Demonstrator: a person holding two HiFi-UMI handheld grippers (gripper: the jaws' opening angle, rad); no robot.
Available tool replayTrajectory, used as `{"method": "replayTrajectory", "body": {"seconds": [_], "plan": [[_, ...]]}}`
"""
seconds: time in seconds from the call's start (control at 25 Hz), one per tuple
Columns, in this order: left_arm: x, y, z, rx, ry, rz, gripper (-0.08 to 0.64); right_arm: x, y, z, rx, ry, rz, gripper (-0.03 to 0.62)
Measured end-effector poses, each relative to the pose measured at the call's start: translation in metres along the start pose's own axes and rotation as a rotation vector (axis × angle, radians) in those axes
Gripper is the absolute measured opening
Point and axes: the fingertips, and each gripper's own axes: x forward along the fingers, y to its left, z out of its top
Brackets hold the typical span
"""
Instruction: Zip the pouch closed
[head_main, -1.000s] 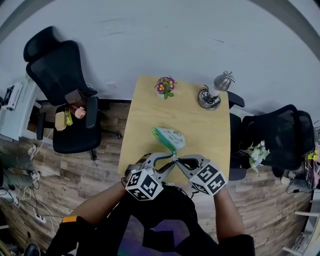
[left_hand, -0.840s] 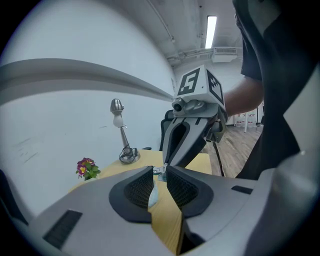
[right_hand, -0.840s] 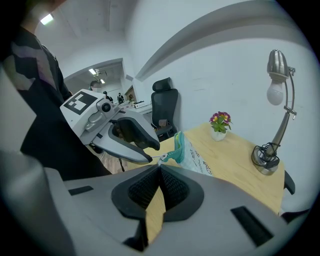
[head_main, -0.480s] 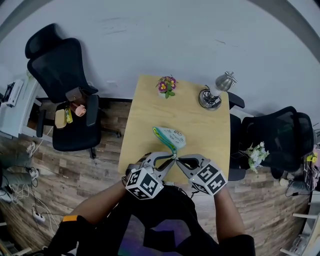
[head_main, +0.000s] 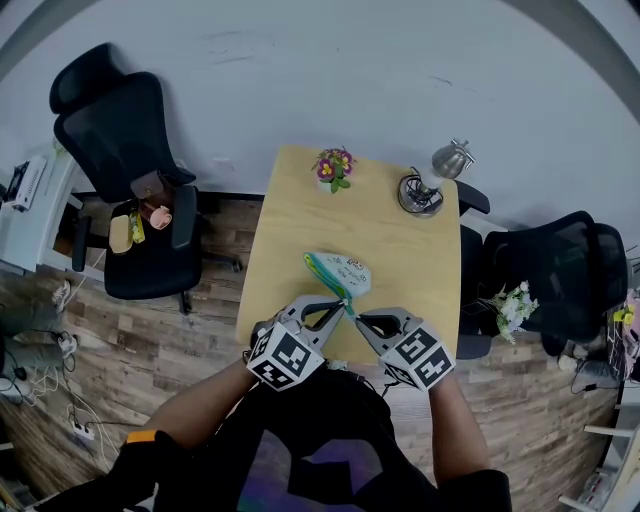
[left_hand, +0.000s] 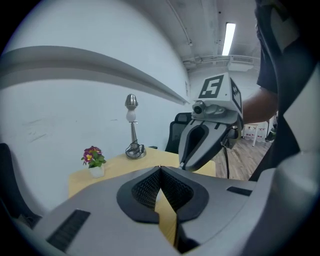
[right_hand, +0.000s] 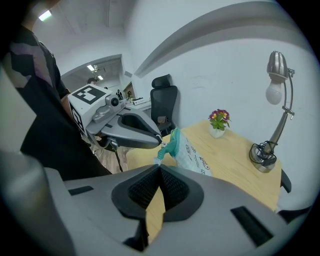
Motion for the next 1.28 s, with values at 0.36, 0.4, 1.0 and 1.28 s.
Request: {"method": "replayTrajectory", "body": {"seconds": [0.36, 0.4, 1.0, 1.28], "plan": [[0.003, 0.057, -0.023, -0.101, 0.067, 0.116, 0.008, -0.004, -0.014, -0.014, 0.035, 0.029, -0.045, 0.018], [0.003, 0.063, -0.026, -0.114, 0.071, 0.129, 0.008, -0.004, -0.016, -0.016, 0.038, 0.033, -0.049, 0.018], [0.001, 0.097, -0.065, -0.268, 0.111, 0.210, 0.011, 0.004, -0.034, -0.032, 0.076, 0.070, -0.095, 0.020], [-0.008, 0.082, -0.067, -0.338, 0.111, 0.174, 0.025, 0.006, -0.030, -0.018, 0.103, 0.031, -0.075, 0.087]]}}
